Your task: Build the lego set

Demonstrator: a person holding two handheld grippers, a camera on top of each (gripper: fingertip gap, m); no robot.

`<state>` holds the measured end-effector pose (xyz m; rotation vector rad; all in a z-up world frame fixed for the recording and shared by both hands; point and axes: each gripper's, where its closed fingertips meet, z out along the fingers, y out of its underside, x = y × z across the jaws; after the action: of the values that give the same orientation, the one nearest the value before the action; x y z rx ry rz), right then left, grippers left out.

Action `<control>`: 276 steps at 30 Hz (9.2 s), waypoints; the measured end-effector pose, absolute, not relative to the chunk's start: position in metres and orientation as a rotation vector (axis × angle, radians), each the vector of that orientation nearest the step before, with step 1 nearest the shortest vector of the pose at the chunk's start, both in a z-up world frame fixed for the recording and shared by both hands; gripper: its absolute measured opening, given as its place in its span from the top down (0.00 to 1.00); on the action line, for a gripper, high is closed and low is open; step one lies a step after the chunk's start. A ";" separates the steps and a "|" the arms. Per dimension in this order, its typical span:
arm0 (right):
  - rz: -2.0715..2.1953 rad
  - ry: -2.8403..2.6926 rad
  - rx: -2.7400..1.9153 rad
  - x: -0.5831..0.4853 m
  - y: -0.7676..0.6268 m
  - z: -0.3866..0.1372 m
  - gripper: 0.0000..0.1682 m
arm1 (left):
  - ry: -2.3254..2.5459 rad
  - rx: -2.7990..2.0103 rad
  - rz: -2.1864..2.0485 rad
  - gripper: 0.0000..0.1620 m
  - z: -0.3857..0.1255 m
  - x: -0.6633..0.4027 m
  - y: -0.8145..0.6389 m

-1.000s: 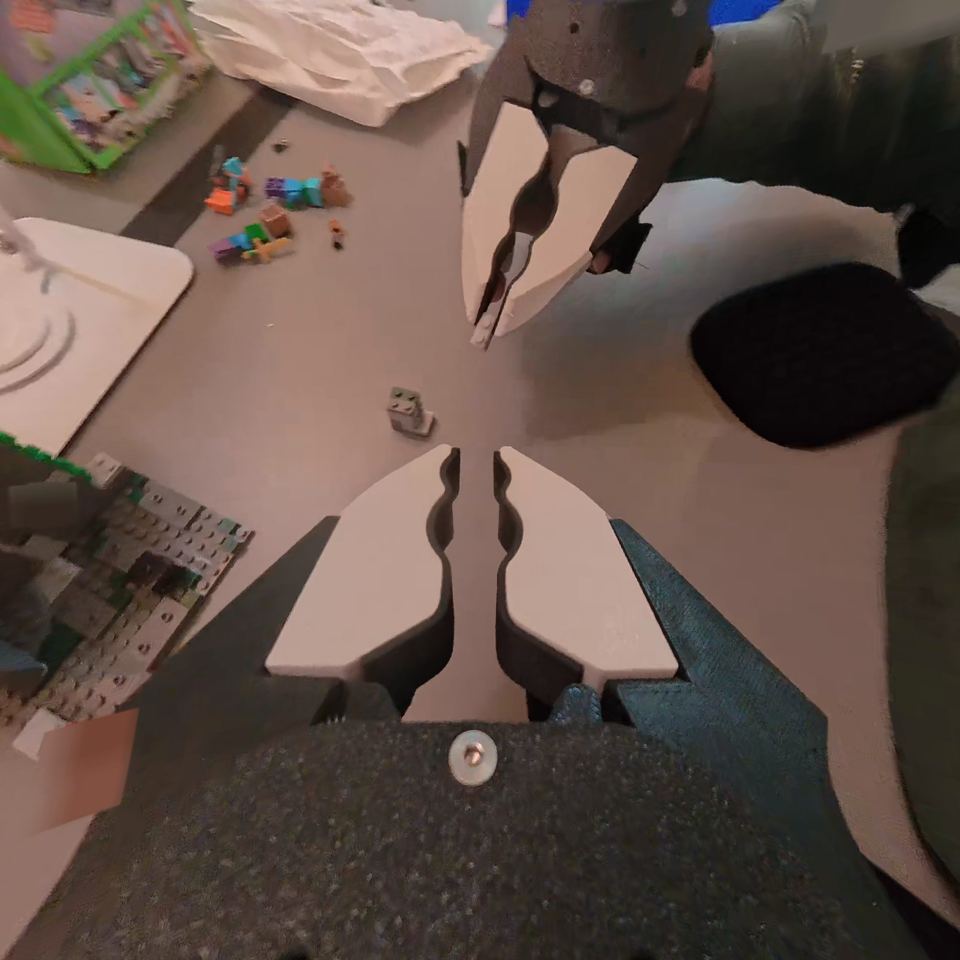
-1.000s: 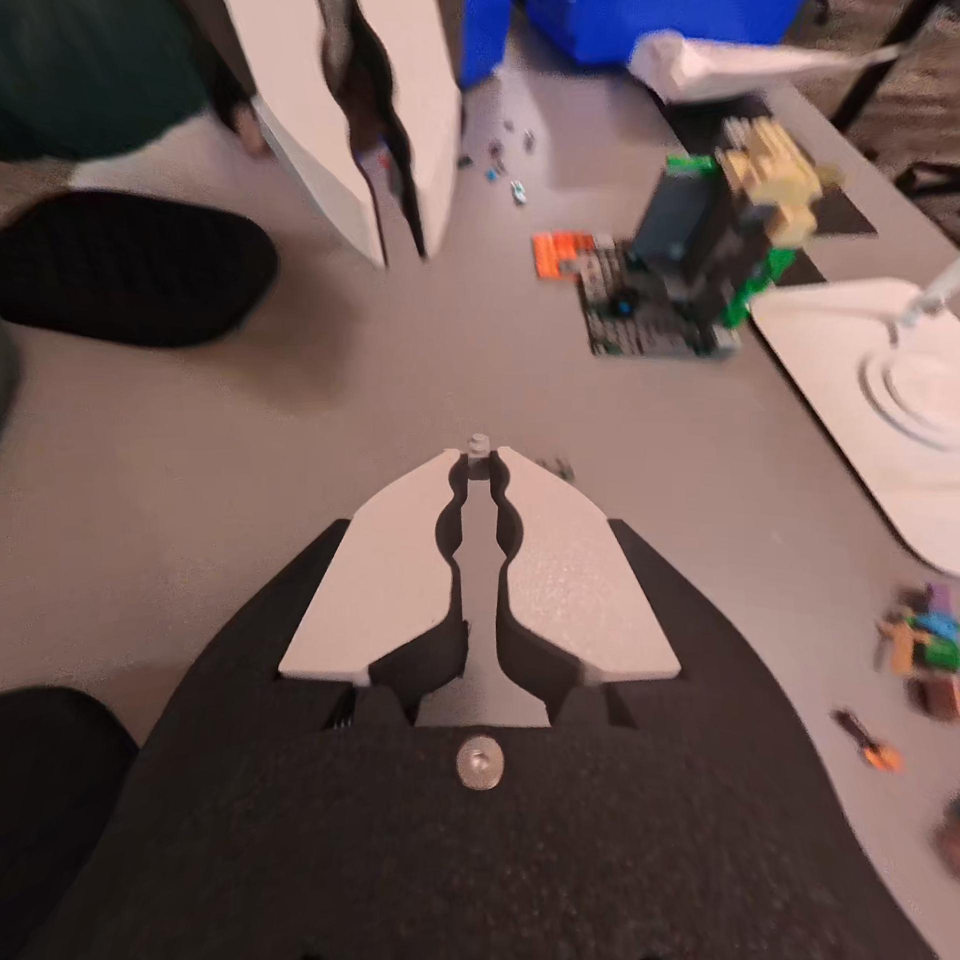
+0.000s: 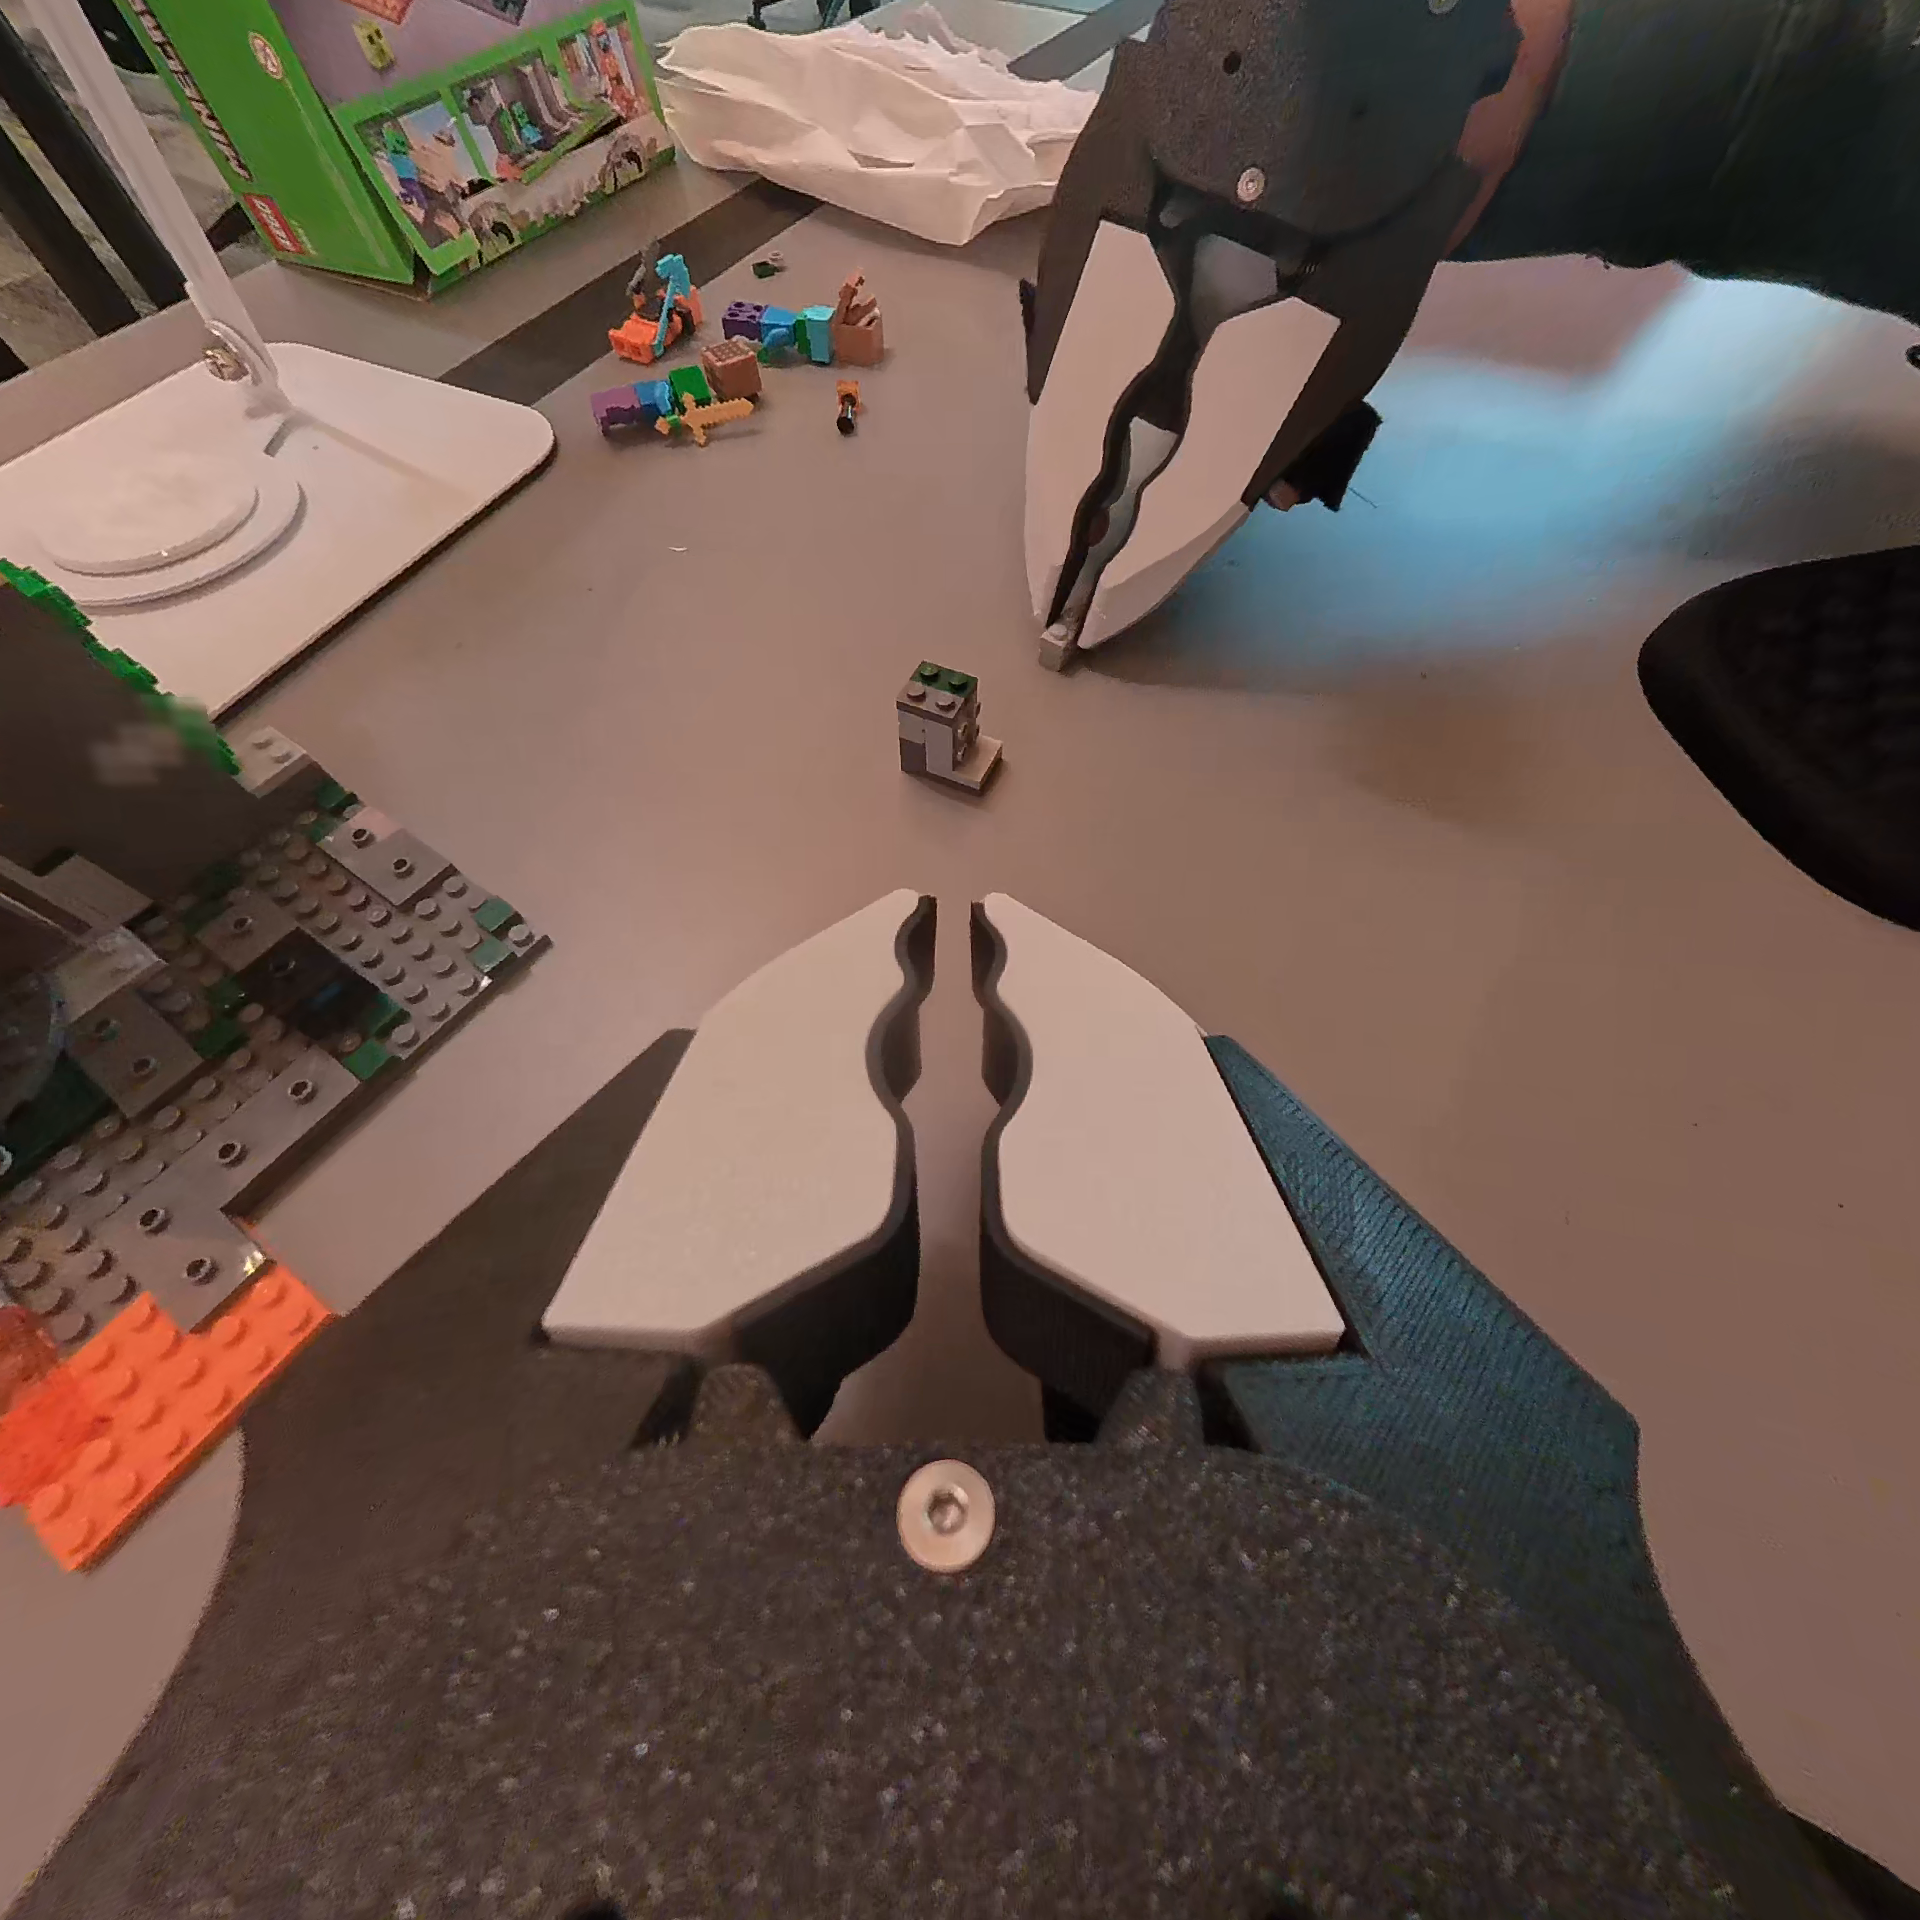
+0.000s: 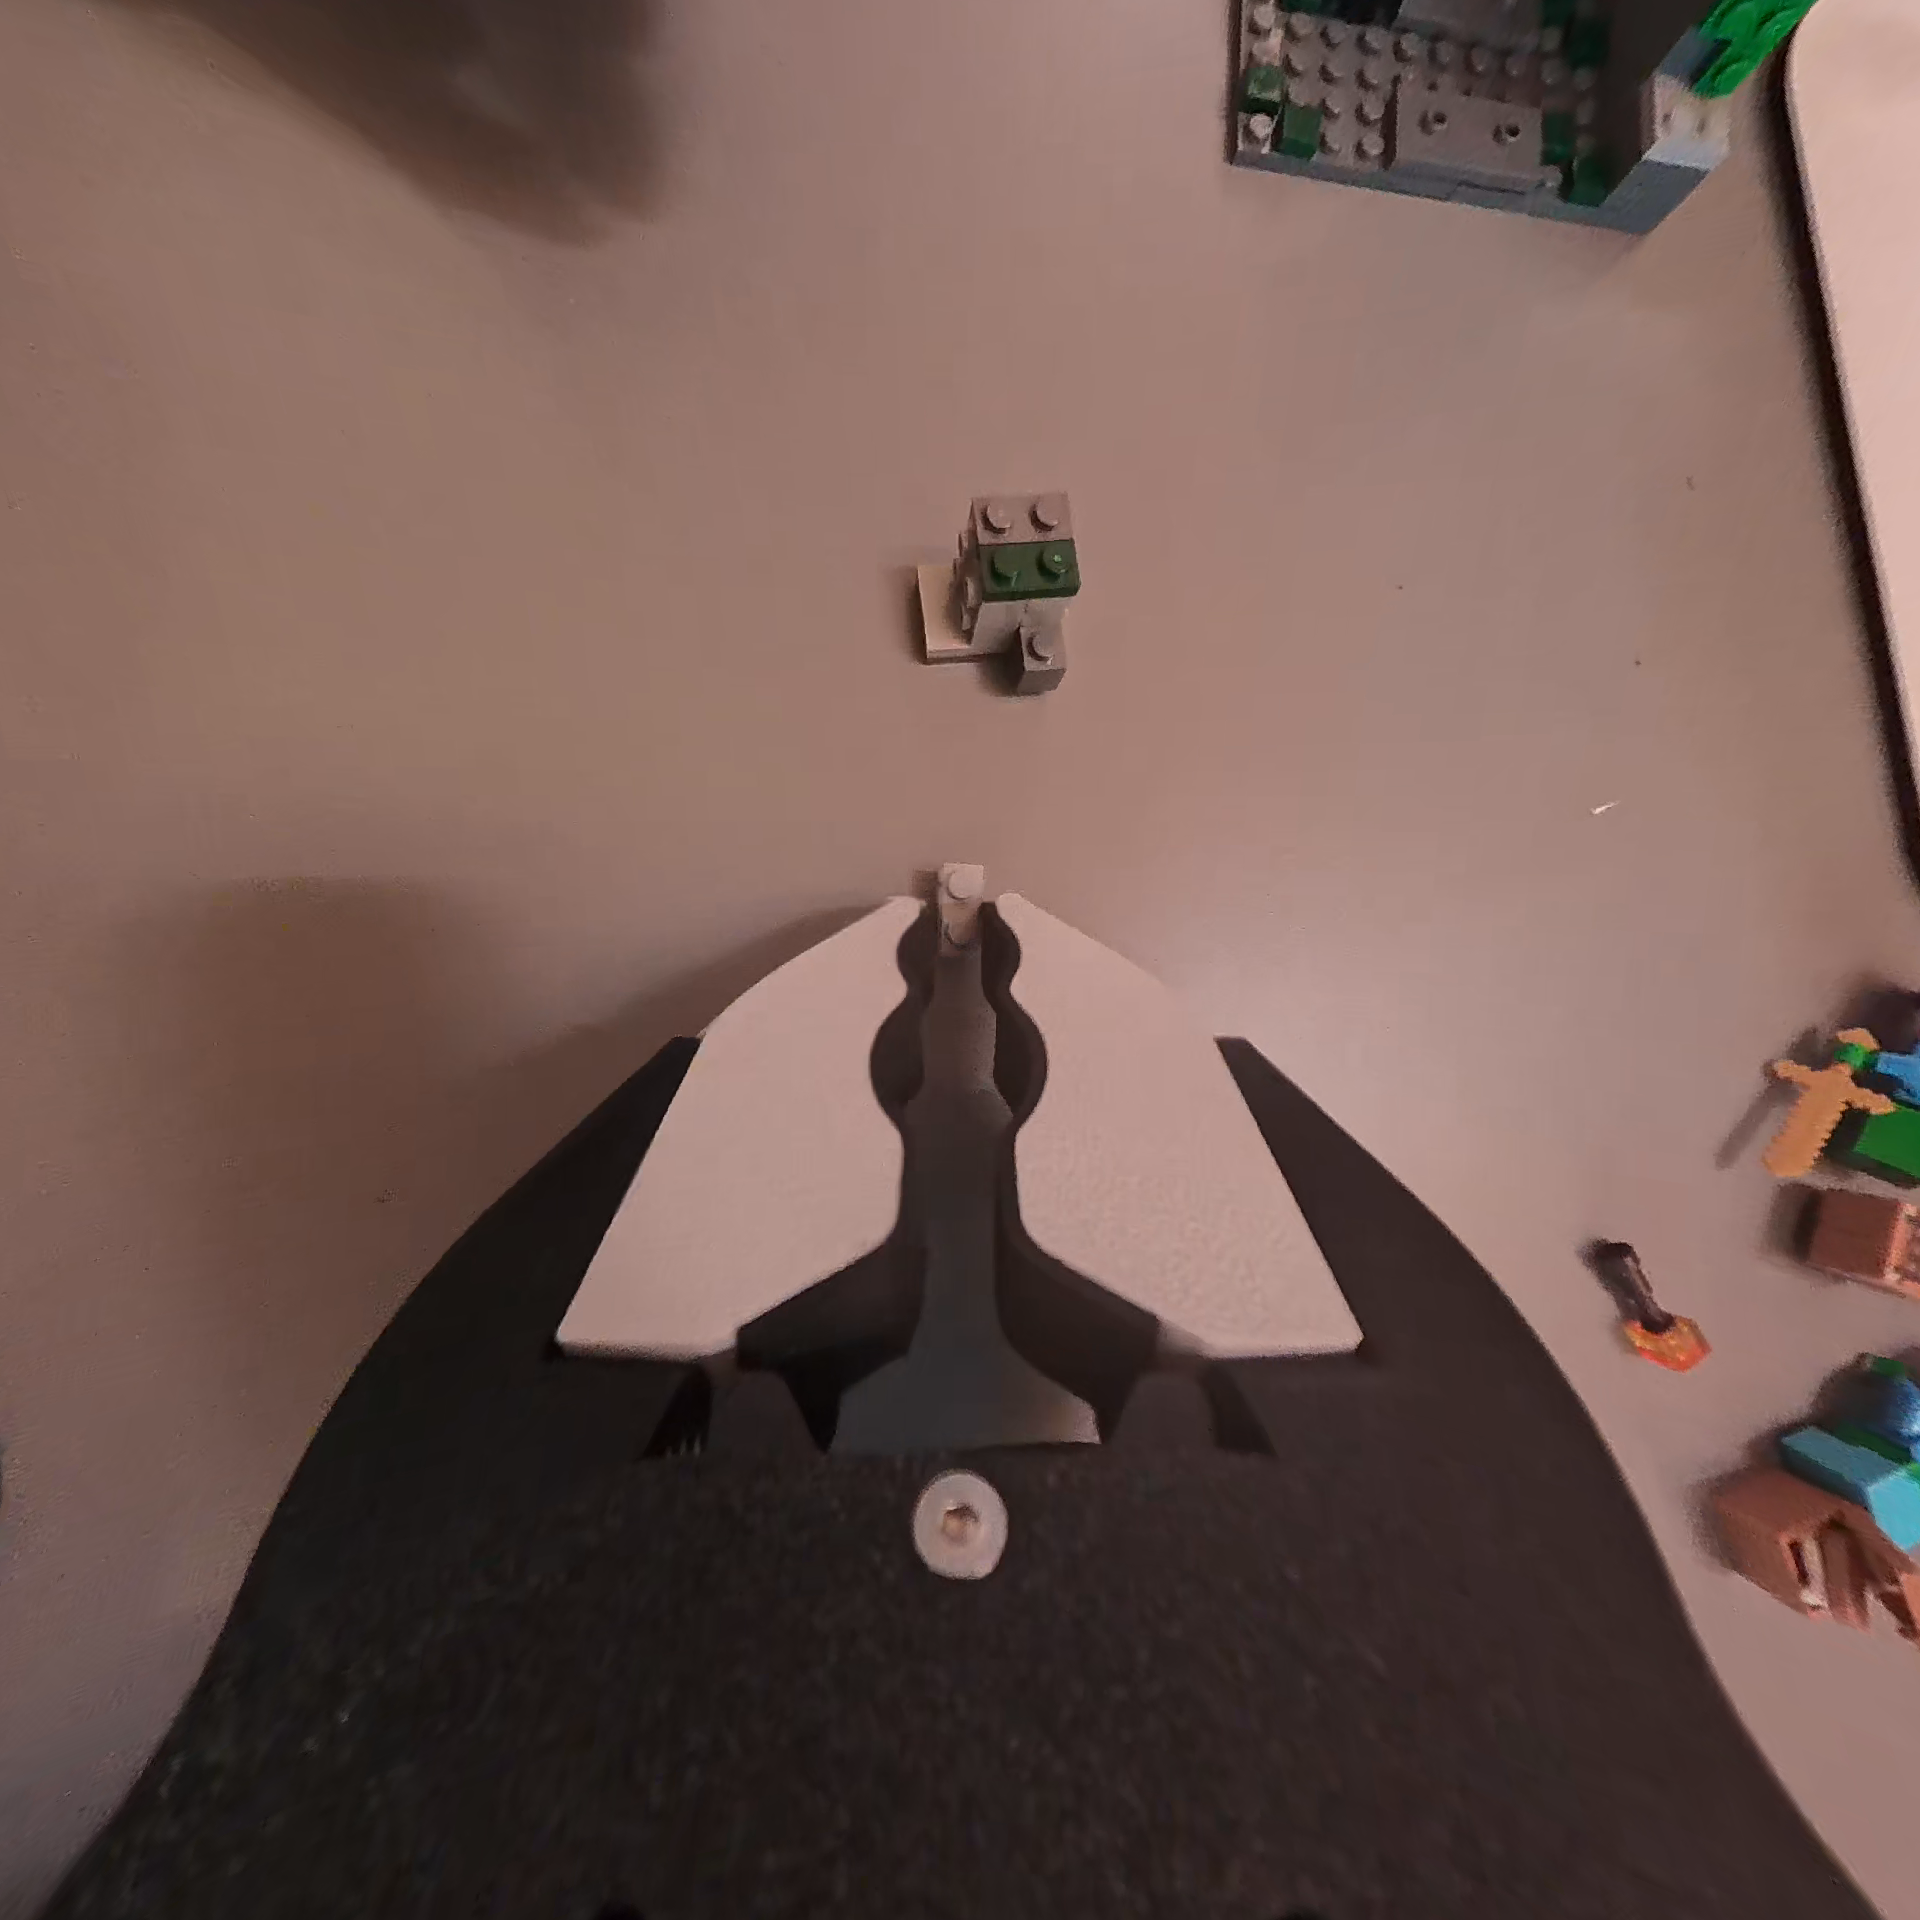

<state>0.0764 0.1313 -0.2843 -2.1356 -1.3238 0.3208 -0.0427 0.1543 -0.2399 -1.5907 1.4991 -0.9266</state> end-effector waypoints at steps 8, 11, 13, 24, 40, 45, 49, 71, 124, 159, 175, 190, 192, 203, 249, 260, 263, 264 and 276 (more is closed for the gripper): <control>0.313 -1.417 -2.142 0.083 0.146 -0.285 0.95 | 1.497 -1.584 -0.927 0.97 -0.239 -0.044 0.154; 0.315 -1.425 -2.140 0.082 0.146 -0.285 0.94 | 1.482 -1.581 -0.928 0.97 -0.237 -0.046 0.156; 0.324 -1.397 -2.123 0.080 0.147 -0.278 0.91 | 1.471 -1.583 -0.937 0.97 -0.236 -0.046 0.157; 0.395 -0.728 -1.768 0.046 0.183 -0.137 0.86 | 1.420 -1.562 -0.950 1.00 -0.224 -0.048 0.159; 0.423 -0.340 -1.622 0.030 0.186 -0.135 1.00 | 1.086 -1.427 -0.818 1.00 -0.148 -0.084 0.185; 0.424 -0.316 -1.632 0.038 0.186 -0.139 1.00 | 0.957 -1.491 -0.655 1.00 -0.106 -0.158 0.212; 0.453 -0.302 -1.635 0.038 0.185 -0.142 1.00 | 0.855 -1.628 -0.416 1.00 -0.076 -0.253 0.251; 0.519 -0.326 -1.687 0.033 0.185 -0.154 1.00 | 1.014 -2.983 -0.083 0.81 -0.273 -0.464 0.269; 1.700 -0.528 -1.209 -0.038 0.095 -0.077 0.88 | 1.732 -0.831 -1.732 0.93 -0.084 -0.019 0.090; 0.903 -0.557 -1.473 0.004 0.142 -0.124 1.00 | 1.469 -1.306 -1.360 0.88 -0.123 0.001 0.148; 0.860 -0.755 -1.521 -0.008 0.133 -0.152 1.00 | 1.529 -1.282 -1.484 0.94 -0.144 -0.003 0.124; 0.864 -0.881 -1.670 -0.004 0.124 -0.172 0.95 | 1.689 -1.243 -1.322 0.94 -0.180 0.004 0.118; 0.827 -0.886 -1.685 0.007 0.124 -0.173 0.95 | 1.677 -1.282 -1.290 0.92 -0.185 0.005 0.124; 0.543 -0.987 -1.994 0.060 0.123 -0.247 0.95 | 1.765 -1.550 -0.964 0.80 -0.257 0.025 0.160; 0.402 -1.034 -2.062 0.061 0.127 -0.256 0.91 | 1.945 -1.574 -0.908 0.87 -0.274 -0.011 0.158; 0.374 -0.854 -2.071 0.083 0.150 -0.256 0.94 | 1.926 -1.579 -0.920 0.87 -0.276 -0.009 0.157; 0.343 -0.847 -2.025 0.083 0.165 -0.244 0.90 | 1.927 -1.573 -0.920 0.87 -0.277 -0.008 0.157; 0.342 -0.854 -2.012 0.081 0.170 -0.238 0.90 | 1.926 -1.572 -0.921 0.87 -0.277 -0.008 0.157; 0.368 -0.877 -2.006 0.076 0.168 -0.233 0.88 | 1.901 -1.567 -0.932 0.88 -0.279 -0.005 0.156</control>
<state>0.0763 0.1676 -0.2331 -2.0055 -0.8771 0.3677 -0.0045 0.1563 -0.2791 -1.5669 1.9014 -0.9324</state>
